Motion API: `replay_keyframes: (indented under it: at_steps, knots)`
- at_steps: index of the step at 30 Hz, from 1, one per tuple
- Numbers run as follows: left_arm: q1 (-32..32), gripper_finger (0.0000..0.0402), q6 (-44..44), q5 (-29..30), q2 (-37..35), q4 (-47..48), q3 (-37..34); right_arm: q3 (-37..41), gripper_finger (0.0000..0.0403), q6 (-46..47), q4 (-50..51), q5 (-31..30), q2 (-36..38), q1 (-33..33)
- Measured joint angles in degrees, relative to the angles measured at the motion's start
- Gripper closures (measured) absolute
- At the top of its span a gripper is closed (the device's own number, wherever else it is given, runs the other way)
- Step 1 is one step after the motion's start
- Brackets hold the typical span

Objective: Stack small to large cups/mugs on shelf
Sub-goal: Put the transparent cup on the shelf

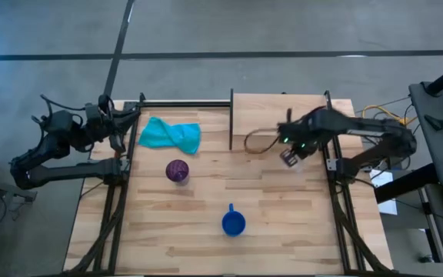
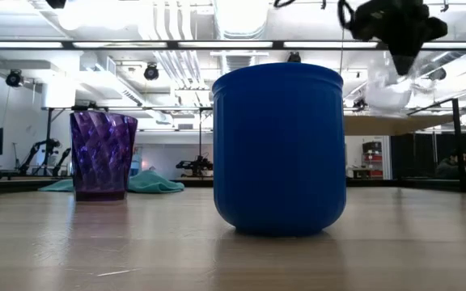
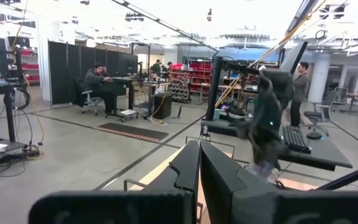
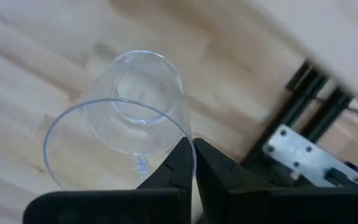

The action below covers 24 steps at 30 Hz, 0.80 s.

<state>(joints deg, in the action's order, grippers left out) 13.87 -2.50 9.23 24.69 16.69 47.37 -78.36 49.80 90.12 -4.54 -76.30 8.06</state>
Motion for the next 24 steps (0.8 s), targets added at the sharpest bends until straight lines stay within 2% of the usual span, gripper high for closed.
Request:
replay_keyframes:
  at_steps: [8, 18, 24]
  knots:
    - [-0.02, 0.0402, -0.07, 0.0, 0.46, -0.1, 0.0, -0.69, 0.0394, -5.26, -0.08, -3.09, 6.52, 9.99]
    - [0.0, 0.0402, -0.11, 0.0, 1.03, -3.12, 0.0, -1.19, 0.0394, -15.33, -0.11, -4.15, 7.36, 21.48]
    - [-0.02, 0.0402, -0.12, 0.0, 1.21, -2.93, 0.0, -4.36, 0.0394, -22.35, -0.11, -4.27, 7.6, 29.59]
